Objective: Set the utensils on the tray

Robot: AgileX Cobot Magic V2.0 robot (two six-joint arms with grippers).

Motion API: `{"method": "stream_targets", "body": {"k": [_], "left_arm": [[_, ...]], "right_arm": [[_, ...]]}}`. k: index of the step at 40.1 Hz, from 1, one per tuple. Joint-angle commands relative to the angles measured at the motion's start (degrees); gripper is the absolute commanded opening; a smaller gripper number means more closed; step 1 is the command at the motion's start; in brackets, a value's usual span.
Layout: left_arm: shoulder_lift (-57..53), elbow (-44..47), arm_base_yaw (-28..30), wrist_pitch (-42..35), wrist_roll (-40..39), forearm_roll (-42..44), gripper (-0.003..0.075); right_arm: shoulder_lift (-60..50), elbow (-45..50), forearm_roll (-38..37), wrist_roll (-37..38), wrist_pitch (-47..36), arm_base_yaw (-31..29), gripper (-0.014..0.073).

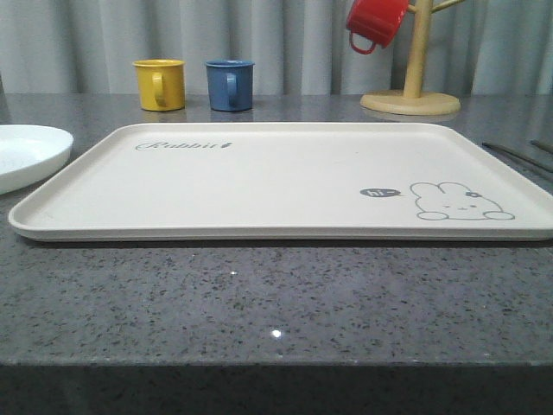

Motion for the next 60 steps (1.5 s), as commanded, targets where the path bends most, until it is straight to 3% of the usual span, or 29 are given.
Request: {"method": "stream_targets", "body": {"k": [1, 10, 19, 25, 34, 38, 43, 47, 54, 60], "left_arm": [[-1.27, -2.55, 0.00, -12.64, -0.34, -0.05, -0.0018], [4.34, -15.78, 0.00, 0.07, -0.23, 2.52, -0.0018], [20.26, -25.89, 0.00, 12.03, -0.23, 5.09, -0.0018], [25.80, -28.12, -0.11, 13.03, -0.23, 4.86, -0.0018], [26.24, -28.12, -0.11, 11.94, -0.23, 4.69, -0.0003], [26.24, -28.12, -0.11, 11.94, -0.23, 4.69, 0.0147], [26.24, -28.12, -0.11, 11.84, -0.23, 4.69, 0.0522], [26.24, -28.12, -0.11, 11.84, -0.23, 4.69, 0.0675], [26.24, -28.12, -0.11, 9.77, -0.23, 3.23, 0.0647], [30.48, -32.15, -0.11, 14.38, -0.23, 0.92, 0.0587]], "right_arm": [[-0.92, -5.64, 0.09, -0.38, -5.85, -0.38, -0.0069], [2.94, -21.83, 0.09, -0.38, 2.49, -0.38, -0.0067], [18.97, -33.58, 0.09, -0.38, 10.86, -0.38, -0.0064], [24.72, -34.98, 0.37, -0.38, 11.26, -0.33, -0.0069], [25.07, -34.98, 0.37, -0.38, 11.08, -0.33, -0.0041], [25.07, -34.98, 0.31, -0.38, 11.05, -0.33, 0.0121], [25.07, -34.98, 0.31, -0.38, 11.18, -0.33, 0.0408], [25.07, -34.98, 0.31, -0.38, 11.18, -0.33, 0.0561], [25.07, -34.98, 0.31, -0.38, 11.18, -0.33, 0.0580], [25.07, -34.98, 0.31, -0.38, 11.18, -0.33, 0.0580]]}}
